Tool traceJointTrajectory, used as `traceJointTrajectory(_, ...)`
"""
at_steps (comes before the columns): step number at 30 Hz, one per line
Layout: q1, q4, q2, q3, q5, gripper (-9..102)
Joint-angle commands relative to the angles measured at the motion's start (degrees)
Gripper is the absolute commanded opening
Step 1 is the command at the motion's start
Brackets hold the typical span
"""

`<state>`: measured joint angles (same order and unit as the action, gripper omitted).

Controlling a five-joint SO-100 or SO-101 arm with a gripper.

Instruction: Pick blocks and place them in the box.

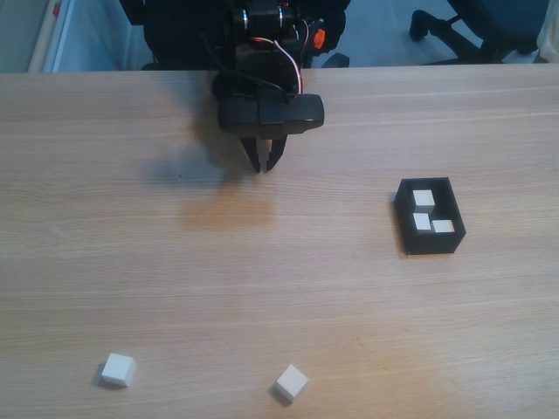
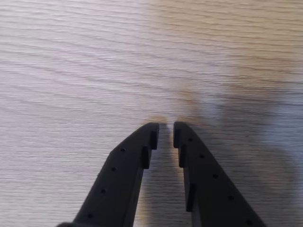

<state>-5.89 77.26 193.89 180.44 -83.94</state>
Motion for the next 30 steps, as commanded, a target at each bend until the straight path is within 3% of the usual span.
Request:
traceJointTrajectory(1, -0.8, 4.1, 1.6, 3.5, 0.8, 0)
traceJointTrajectory(30, -3.7, 3.4, 1.6, 3.5, 6.2, 0)
